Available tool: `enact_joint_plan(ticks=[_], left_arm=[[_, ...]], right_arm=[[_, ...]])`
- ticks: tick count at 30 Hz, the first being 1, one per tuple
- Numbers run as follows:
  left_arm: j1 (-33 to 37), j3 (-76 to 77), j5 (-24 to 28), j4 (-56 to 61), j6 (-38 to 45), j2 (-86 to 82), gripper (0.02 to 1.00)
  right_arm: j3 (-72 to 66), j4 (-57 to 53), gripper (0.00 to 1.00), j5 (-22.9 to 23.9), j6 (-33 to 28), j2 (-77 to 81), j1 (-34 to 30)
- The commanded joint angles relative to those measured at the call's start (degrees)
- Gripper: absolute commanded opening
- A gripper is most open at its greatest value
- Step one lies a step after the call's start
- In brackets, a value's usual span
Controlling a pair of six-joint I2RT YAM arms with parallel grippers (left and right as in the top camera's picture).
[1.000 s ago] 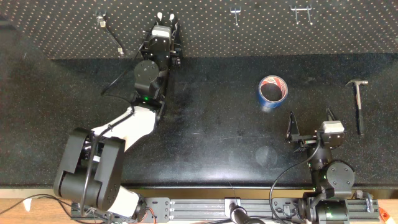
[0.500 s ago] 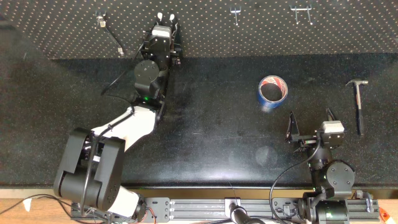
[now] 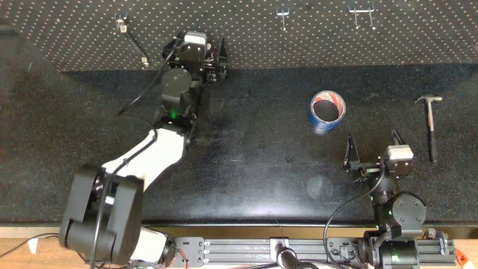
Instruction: Place Tools Onto Pegboard
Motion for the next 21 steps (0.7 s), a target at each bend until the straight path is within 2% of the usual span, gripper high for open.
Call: enact_joint_plan(ticks=[1, 3, 5, 9, 19, 21], left_arm=[[1.8, 0.7, 2.6, -18.9, 0.1, -12.4, 0.996], [4.9, -0.3, 8.8, -29.9, 0.1, -18.3, 0.996], [6.3, -2.4, 11.0, -30.8, 0.1, -21.6, 0.996], [6.7, -8.8, 10.5, -33.0, 0.1, -31.6, 0.996], [14.8, -42.2, 10.5, -30.2, 0.1, -73.0, 0.996], [15.5, -43.4, 9.7, -33.9, 0.3, -79.4, 0.996]], right_arm=[[-0.2, -0.3, 0.972, -0.7, -1.0, -0.4, 0.4], [-0.2, -0.3, 0.974, -0.7, -1.0, -0.4, 0.4], [-0.2, -0.3, 0.974, -0.7, -1.0, -0.4, 0.4], [-0.2, -0.3, 0.972, -0.7, -1.0, -0.4, 0.4], [-0.2, -0.3, 0.972, -0.7, -1.0, -0.4, 0.4], [-0.2, -0.3, 0.972, -0.7, -1.0, -0.4, 0.4]])
